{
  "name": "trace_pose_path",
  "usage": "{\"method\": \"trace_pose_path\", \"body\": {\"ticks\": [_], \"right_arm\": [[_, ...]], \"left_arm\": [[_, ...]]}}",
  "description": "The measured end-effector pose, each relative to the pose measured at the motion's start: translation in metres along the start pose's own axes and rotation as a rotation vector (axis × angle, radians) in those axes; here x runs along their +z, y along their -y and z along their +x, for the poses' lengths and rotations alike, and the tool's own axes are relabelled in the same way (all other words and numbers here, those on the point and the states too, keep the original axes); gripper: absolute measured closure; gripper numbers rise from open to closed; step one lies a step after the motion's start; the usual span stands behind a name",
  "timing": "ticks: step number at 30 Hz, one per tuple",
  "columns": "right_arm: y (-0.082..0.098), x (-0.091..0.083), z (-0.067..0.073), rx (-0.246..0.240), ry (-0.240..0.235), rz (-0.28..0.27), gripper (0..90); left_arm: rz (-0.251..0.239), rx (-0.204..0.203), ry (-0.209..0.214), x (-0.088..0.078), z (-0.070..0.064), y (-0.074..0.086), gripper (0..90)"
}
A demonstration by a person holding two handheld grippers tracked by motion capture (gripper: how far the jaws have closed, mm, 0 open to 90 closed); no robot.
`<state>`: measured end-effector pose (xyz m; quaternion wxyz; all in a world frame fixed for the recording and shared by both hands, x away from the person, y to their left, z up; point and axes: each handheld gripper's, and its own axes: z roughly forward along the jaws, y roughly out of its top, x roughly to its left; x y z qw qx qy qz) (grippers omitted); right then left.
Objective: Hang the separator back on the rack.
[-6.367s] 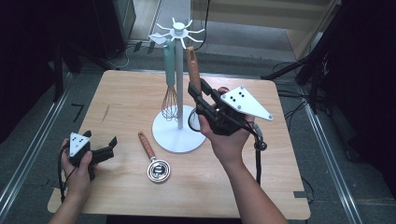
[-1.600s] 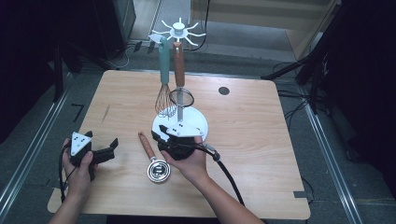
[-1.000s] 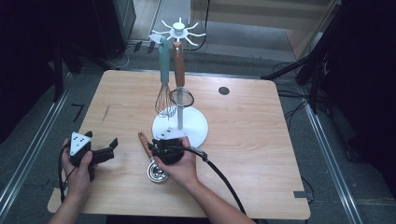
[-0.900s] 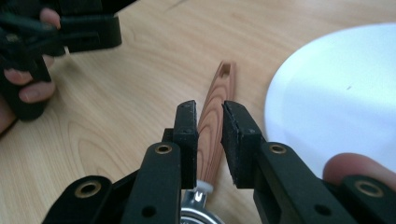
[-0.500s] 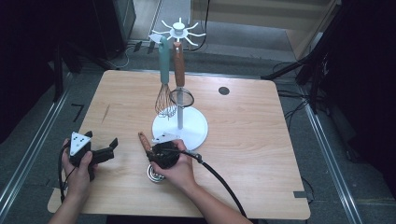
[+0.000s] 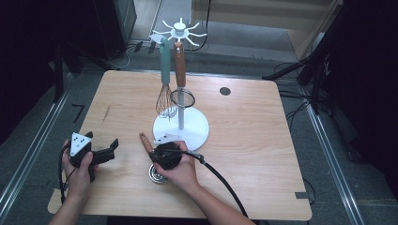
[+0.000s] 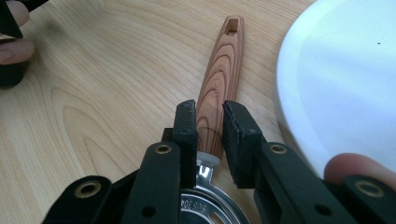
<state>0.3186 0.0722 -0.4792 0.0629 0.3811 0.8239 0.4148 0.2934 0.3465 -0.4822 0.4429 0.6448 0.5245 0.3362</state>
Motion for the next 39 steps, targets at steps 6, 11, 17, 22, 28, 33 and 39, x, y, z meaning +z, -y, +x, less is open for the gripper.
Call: {"method": "trace_pose_path", "body": {"ticks": [6,11,17,22,28,33,39], "right_arm": [[0.004,-0.004,-0.002,0.003,-0.002,-0.001,77.1],[0.007,-0.008,-0.005,0.004,-0.010,-0.002,78.1],[0.011,-0.014,-0.007,0.013,-0.017,-0.001,78.4],[0.017,-0.020,-0.009,0.002,-0.015,0.017,80.5],[0.024,-0.023,-0.012,-0.001,-0.019,0.026,80.0],[0.027,-0.030,-0.017,-0.002,-0.036,0.033,83.6],[0.017,-0.031,-0.010,-0.002,-0.082,0.000,90.0]], "left_arm": [[-0.002,0.001,-0.001,0.000,0.000,0.000,0.0],[-0.002,0.001,-0.002,0.000,0.000,0.000,0.1],[-0.002,0.001,-0.002,0.000,0.000,0.000,0.0],[-0.002,0.002,-0.002,0.000,0.000,0.000,0.0],[-0.001,0.002,-0.003,0.000,-0.001,0.000,0.0],[-0.002,0.001,-0.002,0.001,0.000,0.000,0.0],[0.007,0.014,-0.006,0.001,-0.001,0.000,0.1]]}}
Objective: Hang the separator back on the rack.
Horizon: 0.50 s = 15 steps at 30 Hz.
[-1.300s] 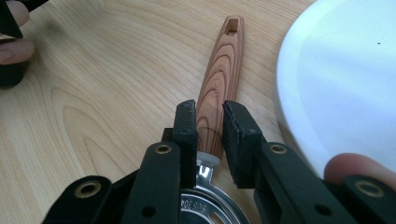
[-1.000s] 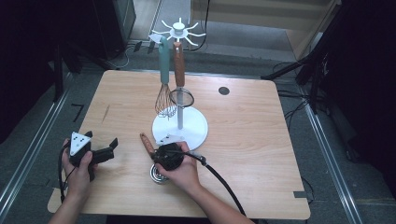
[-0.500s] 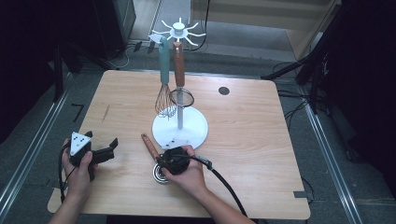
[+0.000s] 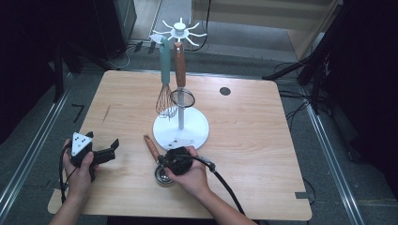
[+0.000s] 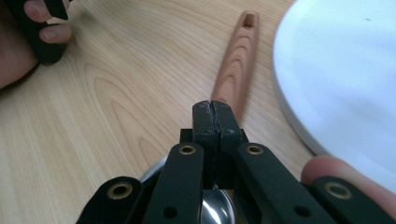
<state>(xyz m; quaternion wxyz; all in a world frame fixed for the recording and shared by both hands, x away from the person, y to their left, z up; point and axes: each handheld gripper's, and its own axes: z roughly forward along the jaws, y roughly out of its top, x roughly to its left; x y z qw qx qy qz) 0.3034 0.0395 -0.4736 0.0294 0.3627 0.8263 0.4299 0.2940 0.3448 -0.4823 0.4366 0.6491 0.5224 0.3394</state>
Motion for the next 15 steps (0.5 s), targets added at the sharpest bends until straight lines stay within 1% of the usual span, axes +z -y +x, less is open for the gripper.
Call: {"method": "trace_pose_path", "body": {"ticks": [2,4,5,7,8,11,13,15], "right_arm": [[-0.001,0.007,0.004,-0.013,0.018,-0.009,90.0],[-0.001,0.011,0.005,-0.010,0.007,-0.003,90.0],[-0.001,0.013,0.006,-0.019,0.005,-0.005,90.0],[0.001,0.015,0.011,-0.062,-0.011,-0.007,90.0],[0.001,0.017,0.012,-0.075,-0.021,0.001,90.0],[0.003,0.022,0.012,-0.097,-0.014,0.030,90.0],[0.005,0.023,0.011,-0.098,-0.024,0.047,90.0],[0.007,0.023,0.012,-0.104,-0.016,0.057,90.0]], "left_arm": [[-0.001,-0.005,0.001,0.000,0.000,0.000,0.0],[-0.004,-0.010,0.002,0.000,0.001,0.000,0.0],[-0.008,-0.012,0.005,0.000,0.001,0.000,0.1],[-0.004,-0.013,0.005,0.000,0.001,0.000,0.1],[-0.004,-0.013,0.004,0.000,0.001,0.000,0.1],[-0.003,-0.011,0.005,0.000,0.001,0.000,0.1],[0.000,-0.011,0.003,0.000,0.001,0.000,0.1],[0.000,-0.013,0.003,0.000,0.001,0.000,0.0]]}}
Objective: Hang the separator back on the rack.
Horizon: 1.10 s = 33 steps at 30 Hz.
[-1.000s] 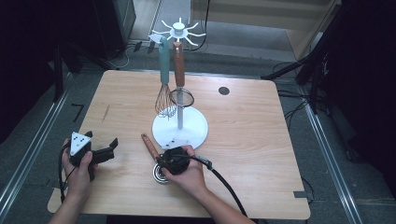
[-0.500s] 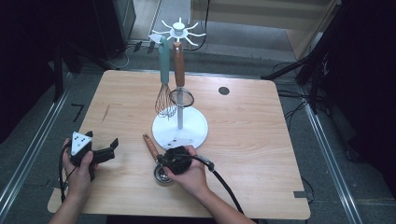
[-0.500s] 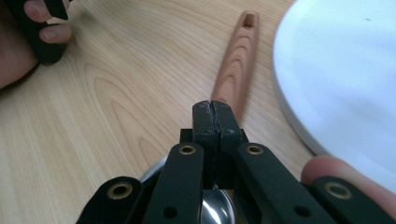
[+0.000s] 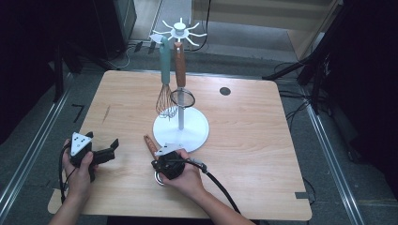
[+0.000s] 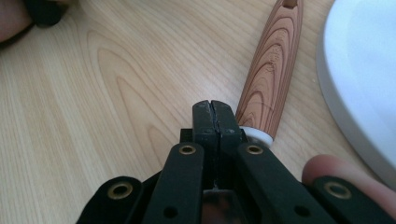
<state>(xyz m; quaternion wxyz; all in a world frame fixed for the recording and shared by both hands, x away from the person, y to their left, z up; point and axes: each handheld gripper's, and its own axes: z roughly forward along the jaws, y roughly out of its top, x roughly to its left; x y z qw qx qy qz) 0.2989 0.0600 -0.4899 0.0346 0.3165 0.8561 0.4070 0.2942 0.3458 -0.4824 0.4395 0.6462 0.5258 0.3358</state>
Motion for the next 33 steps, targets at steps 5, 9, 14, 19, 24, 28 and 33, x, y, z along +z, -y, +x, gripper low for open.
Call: {"method": "trace_pose_path", "body": {"ticks": [5,9,14,19,24,28,33], "right_arm": [[0.005,-0.005,-0.002,0.007,-0.022,0.002,90.0],[0.011,-0.009,-0.006,0.016,-0.020,0.002,90.0],[0.020,-0.018,-0.011,0.043,-0.033,-0.003,90.0],[0.030,-0.028,-0.015,0.044,-0.038,-0.002,90.0],[0.039,-0.038,-0.019,0.024,-0.044,0.005,90.0],[0.045,-0.045,-0.022,0.023,-0.054,0.011,90.0],[0.051,-0.053,-0.026,0.017,-0.058,0.020,90.0]], "left_arm": [[0.002,0.005,0.000,0.000,0.000,0.000,0.1],[0.002,0.003,0.000,0.000,0.000,0.000,0.1],[0.002,0.003,0.000,0.000,0.000,0.000,0.1],[0.004,0.007,0.001,0.000,-0.001,0.000,0.1],[0.003,0.006,0.000,0.000,-0.001,0.000,0.1],[0.003,0.006,0.000,0.000,0.000,0.000,0.1],[0.003,0.004,0.002,-0.001,0.000,0.000,0.1]]}}
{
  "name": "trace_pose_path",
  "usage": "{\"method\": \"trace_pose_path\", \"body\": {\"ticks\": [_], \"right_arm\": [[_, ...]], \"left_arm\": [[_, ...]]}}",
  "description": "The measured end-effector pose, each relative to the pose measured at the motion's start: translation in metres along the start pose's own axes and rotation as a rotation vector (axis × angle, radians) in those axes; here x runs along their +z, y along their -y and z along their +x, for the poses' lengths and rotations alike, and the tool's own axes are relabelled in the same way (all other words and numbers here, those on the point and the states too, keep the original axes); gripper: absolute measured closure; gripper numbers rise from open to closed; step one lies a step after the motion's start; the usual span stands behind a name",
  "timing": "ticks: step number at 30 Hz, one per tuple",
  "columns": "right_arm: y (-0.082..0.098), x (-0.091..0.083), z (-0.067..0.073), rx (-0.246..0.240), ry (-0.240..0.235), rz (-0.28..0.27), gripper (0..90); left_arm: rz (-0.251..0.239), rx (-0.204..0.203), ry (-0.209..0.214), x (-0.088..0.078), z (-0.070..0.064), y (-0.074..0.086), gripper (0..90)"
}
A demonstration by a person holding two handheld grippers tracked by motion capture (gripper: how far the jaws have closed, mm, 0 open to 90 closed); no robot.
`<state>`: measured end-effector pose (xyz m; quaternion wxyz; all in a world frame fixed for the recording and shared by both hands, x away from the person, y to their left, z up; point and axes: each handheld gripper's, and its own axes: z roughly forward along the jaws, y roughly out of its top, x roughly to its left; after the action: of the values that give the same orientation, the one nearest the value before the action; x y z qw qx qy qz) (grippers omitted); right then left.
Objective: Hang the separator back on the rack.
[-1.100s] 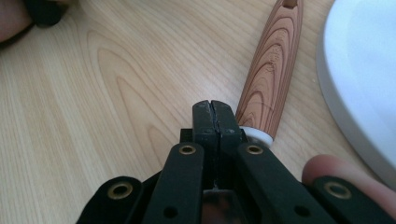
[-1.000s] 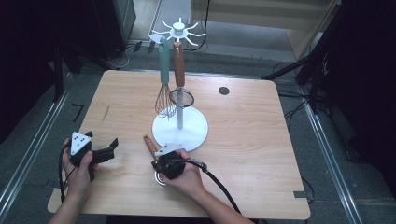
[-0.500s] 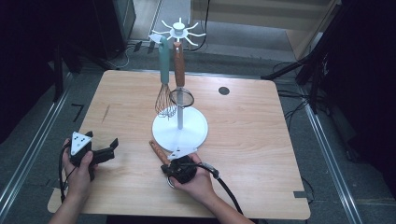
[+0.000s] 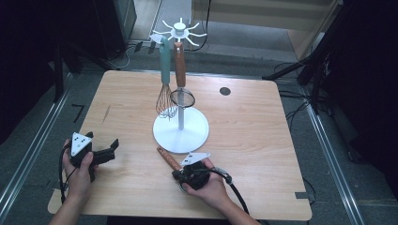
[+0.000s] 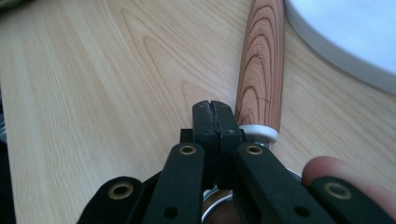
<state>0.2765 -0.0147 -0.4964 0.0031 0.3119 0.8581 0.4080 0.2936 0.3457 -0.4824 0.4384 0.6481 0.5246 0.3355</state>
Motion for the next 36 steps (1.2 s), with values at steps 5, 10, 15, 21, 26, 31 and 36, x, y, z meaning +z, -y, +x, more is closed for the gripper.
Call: {"method": "trace_pose_path", "body": {"ticks": [5,10,15,21,26,31,36], "right_arm": [[0.007,-0.008,-0.003,-0.002,-0.005,0.018,90.0],[0.009,-0.019,-0.008,0.017,-0.009,-0.003,90.0],[-0.003,-0.032,-0.009,0.023,0.000,-0.041,85.3],[-0.019,-0.030,-0.008,0.032,0.057,0.003,76.2],[-0.028,-0.022,-0.005,0.009,0.130,0.064,70.1],[-0.035,-0.012,-0.004,0.011,0.152,0.122,67.2],[-0.040,-0.003,-0.004,0.018,0.169,0.180,66.3]], "left_arm": [[0.001,0.001,0.000,0.000,0.000,0.000,0.1],[0.004,0.003,-0.001,0.000,0.000,0.000,0.1],[0.006,0.004,-0.001,0.000,0.000,0.000,0.0],[0.006,0.005,-0.001,0.000,0.000,0.000,0.1],[0.003,0.002,-0.001,0.000,0.000,0.000,0.1],[0.004,0.004,0.000,0.000,0.000,0.000,0.1],[0.004,0.004,0.000,0.000,0.000,0.000,0.1]]}}
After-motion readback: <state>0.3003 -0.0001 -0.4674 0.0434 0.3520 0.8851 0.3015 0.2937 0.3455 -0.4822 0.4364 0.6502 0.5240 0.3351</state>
